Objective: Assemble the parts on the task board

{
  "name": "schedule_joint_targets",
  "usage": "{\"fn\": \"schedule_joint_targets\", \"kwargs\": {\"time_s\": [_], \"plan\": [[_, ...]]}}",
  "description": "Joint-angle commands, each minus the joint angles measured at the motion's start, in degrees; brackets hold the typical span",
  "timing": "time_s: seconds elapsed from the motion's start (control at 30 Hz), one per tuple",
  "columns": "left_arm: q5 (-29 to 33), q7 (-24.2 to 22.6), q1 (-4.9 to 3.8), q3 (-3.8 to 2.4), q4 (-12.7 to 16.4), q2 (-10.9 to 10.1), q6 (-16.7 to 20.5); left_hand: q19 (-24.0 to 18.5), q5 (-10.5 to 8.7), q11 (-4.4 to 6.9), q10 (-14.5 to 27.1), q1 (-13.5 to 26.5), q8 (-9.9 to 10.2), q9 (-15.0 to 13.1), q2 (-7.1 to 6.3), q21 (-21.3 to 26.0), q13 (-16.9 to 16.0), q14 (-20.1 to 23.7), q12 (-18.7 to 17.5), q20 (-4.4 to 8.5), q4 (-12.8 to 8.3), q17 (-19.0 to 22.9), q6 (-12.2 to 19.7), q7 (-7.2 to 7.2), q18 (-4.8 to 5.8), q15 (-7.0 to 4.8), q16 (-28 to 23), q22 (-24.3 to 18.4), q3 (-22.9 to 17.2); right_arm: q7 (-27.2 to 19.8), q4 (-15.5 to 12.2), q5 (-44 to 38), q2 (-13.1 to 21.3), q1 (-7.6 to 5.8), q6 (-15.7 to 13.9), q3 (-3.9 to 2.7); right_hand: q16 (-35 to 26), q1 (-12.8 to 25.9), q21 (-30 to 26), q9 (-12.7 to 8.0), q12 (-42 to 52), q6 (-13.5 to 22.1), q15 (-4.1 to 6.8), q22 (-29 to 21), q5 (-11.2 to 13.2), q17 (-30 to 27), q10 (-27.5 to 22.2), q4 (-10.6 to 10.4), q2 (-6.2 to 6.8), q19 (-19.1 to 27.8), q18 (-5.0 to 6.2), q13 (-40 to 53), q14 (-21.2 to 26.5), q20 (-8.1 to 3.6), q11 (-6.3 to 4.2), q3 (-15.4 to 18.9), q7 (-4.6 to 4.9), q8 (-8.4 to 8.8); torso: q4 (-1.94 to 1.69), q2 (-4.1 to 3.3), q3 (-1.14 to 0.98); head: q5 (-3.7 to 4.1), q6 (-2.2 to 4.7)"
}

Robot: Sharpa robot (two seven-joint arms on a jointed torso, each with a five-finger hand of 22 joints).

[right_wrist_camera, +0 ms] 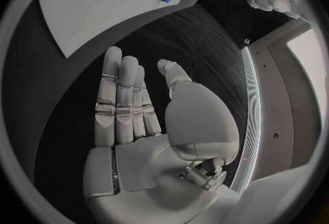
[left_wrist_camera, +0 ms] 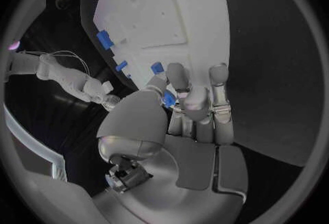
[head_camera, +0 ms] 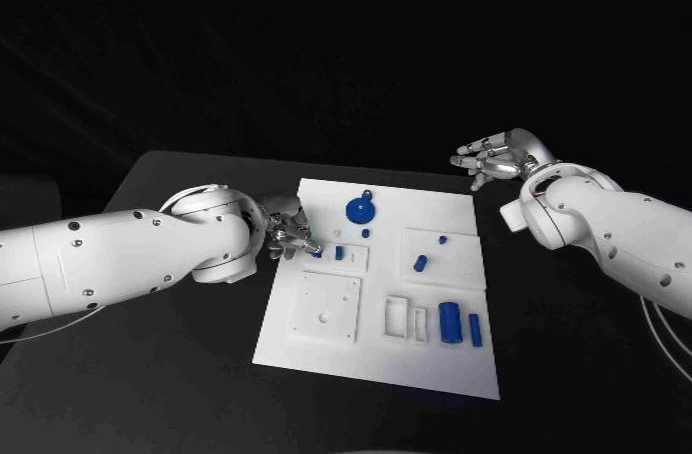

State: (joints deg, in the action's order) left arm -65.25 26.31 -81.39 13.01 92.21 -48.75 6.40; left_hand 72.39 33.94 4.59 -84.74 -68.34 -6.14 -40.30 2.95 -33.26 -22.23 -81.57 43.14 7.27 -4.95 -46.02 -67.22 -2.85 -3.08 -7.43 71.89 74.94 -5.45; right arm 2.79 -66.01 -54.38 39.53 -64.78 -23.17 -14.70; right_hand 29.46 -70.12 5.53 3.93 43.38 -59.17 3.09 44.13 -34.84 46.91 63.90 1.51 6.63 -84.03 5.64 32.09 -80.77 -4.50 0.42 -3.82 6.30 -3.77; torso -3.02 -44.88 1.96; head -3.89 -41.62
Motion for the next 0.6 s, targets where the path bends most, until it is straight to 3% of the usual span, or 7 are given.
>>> {"fn": "schedule_joint_targets", "kwargs": {"time_s": [0.03, 0.6], "plan": [[0.08, -0.40, 0.10, 0.08, -0.09, 0.06, -1.44, 0.14, 0.30, 0.98, -1.90, -0.68, -0.15, -0.10, -0.11, 0.12, -0.09, -0.18, -0.25, 0.00, -5.20, 0.07, -4.03, 3.54, -0.37, -0.15, -0.11, 0.99, -5.42, -0.37, 0.00, -0.05, -0.06, 0.05, 0.78, -0.03, 0.04, 0.28, 0.25, -0.02, 0.34, 0.16, -0.06, -0.06, -0.34, -0.07, -0.34, -0.02, -0.44, -1.21, -0.71, -0.05, 0.28, 0.40, -0.02, -0.35, 0.03, 0.16, 0.01, -0.02, 0.02, -0.08, -0.07], [0.45, -0.57, 0.10, 0.07, -0.44, 0.56, -2.45, 0.13, 0.49, 1.02, -1.87, -0.75, -0.10, -0.21, -0.19, 0.16, -0.15, -0.20, -0.30, 0.01, -5.40, -0.03, -4.08, 3.53, -0.37, -0.16, -0.09, 1.00, -5.55, -0.39, 0.04, -0.04, -0.12, 0.17, 0.79, -0.03, 0.04, 0.42, 0.52, -0.02, 0.32, 0.21, -0.06, -0.32, -0.47, -0.10, -0.36, 0.15, -0.44, -1.12, -0.71, -0.09, 0.29, 0.40, -0.01, -0.51, 0.05, 0.17, 0.07, 0.00, 0.00, -0.25, -0.01]]}}
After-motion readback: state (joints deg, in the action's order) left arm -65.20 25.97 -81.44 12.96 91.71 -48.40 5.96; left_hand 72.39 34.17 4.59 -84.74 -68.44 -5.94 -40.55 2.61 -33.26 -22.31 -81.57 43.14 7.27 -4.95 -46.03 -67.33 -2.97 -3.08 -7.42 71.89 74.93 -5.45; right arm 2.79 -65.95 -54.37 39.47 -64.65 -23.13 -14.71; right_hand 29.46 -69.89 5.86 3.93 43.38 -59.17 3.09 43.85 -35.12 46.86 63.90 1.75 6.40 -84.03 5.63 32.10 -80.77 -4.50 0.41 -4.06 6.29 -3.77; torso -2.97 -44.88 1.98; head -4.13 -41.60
